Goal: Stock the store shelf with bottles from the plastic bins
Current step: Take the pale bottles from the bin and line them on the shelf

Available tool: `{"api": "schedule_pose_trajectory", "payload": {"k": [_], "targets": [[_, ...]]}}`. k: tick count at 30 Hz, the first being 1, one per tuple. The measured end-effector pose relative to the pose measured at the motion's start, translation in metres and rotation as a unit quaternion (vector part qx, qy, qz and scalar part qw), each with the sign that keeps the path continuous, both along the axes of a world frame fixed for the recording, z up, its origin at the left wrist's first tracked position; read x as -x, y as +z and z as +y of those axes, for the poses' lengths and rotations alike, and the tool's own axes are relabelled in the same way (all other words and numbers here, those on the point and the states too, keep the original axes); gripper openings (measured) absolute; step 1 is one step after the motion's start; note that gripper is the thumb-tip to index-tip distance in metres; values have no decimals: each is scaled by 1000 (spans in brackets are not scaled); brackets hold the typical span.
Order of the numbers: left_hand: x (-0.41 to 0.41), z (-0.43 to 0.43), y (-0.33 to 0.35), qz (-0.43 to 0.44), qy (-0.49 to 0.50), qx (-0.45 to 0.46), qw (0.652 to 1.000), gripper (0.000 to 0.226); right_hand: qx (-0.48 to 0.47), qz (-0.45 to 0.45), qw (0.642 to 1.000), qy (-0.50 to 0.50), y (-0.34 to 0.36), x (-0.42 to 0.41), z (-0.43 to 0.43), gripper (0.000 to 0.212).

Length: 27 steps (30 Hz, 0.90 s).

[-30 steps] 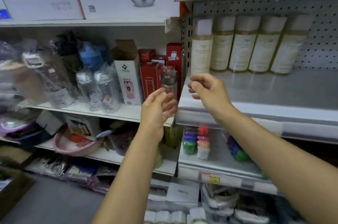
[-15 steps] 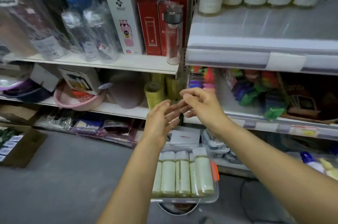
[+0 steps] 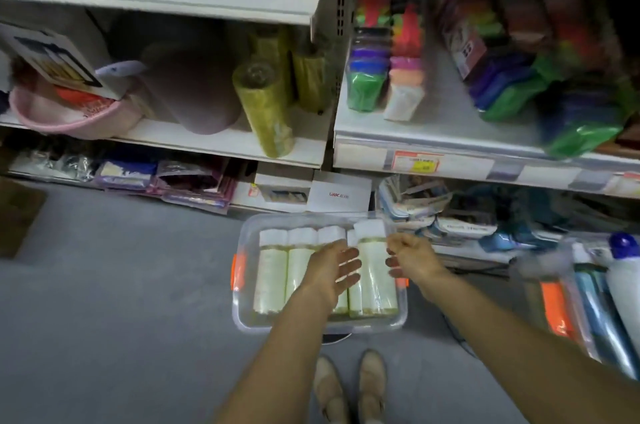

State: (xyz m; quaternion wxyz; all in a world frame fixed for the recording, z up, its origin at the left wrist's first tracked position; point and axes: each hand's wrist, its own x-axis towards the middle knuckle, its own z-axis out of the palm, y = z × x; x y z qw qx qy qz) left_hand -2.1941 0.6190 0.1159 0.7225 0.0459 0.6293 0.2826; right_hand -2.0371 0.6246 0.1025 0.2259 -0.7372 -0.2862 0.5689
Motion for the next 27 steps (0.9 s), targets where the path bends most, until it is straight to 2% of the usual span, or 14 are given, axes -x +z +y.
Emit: {"api": "schedule_pose_trajectory", "payload": {"k": [5, 8, 12, 17, 22, 27], "targets": [[-21, -5, -69, 18, -32, 58, 998, 14, 65, -17, 998, 19, -71, -20, -8, 26], [-29, -7, -101, 34, -67, 62, 995, 26, 77, -34, 996, 27, -103, -24, -8, 33], [-33, -6, -129, 46, -106, 60, 992, 41, 91, -46, 995, 12, -121, -19, -6, 39], [-37, -2, -159, 24, -108, 55, 992, 41, 98, -93, 990, 39, -131, -12, -4, 44], [-37, 2, -177, 27, -110, 63, 991, 44, 91, -123, 987, 56, -138, -19, 0, 39], [-33, 8, -181, 40, -109, 70, 991, 45, 69, -98, 986, 114, -150, -8, 0, 25]]}}
